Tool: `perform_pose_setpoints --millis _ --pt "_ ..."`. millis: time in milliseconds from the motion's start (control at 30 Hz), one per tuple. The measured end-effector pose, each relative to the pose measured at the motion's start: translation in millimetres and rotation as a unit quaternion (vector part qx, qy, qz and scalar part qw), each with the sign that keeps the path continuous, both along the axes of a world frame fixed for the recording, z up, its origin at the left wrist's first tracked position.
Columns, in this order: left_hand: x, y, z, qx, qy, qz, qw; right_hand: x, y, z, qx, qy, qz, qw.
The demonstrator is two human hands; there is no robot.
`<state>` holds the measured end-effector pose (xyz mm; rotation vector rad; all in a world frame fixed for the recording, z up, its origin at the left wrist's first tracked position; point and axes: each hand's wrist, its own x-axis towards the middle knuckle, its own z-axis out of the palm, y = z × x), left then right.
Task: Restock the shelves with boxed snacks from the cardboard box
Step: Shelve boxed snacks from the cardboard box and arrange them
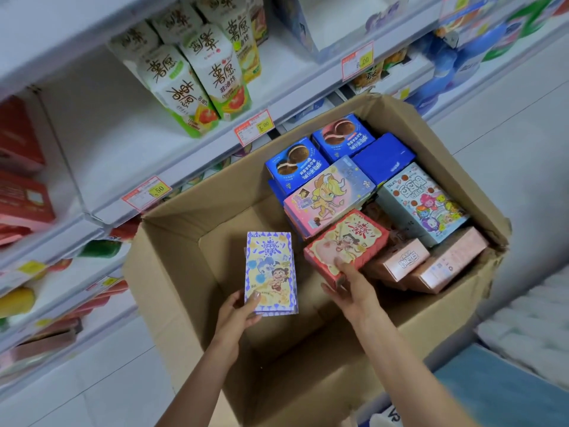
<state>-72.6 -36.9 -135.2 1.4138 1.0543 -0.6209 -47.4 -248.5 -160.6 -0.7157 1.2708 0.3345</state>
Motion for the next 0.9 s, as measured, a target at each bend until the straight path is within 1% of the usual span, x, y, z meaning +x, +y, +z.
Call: perform_pose_setpoints --millis 100,167,233,333,500,600,667,767,900 --pt "-8 6 18 0.022 -0.046 -0.039 0.998 -30 8 37 -0.009 -0.02 0.038 0.999" --pt "-12 12 29 0.041 -0.071 -0.046 0.996 -48 15 56 -0.048 -0.042 0.084 0.994" --pt "-16 19 43 0.047 -0.092 -0.049 0.993 -61 21 72 -0.1 -0.079 0.134 0.983" --pt "-24 29 71 0.041 -0.122 -0.048 0.991 -73 30 96 -0.126 -0.133 0.189 0.965" --pt "-48 67 118 0.016 -0.159 -0.047 0.986 -90 56 133 -0.123 -0.199 0.253 0.939" --pt "-72 104 140 -0.013 -0.162 -0.048 0.986 -102 80 147 -0.119 -0.222 0.29 0.923" --pt "-88 134 152 -0.021 -0.167 -0.046 0.985 -110 102 156 -0.118 -0.24 0.327 0.906" --pt "-116 180 169 -0.02 -0.187 -0.012 0.982 -121 145 172 -0.099 -0.264 0.384 0.879" --pt "-157 248 190 -0.013 -0.226 0.051 0.973 -134 217 194 -0.075 -0.303 0.421 0.852"
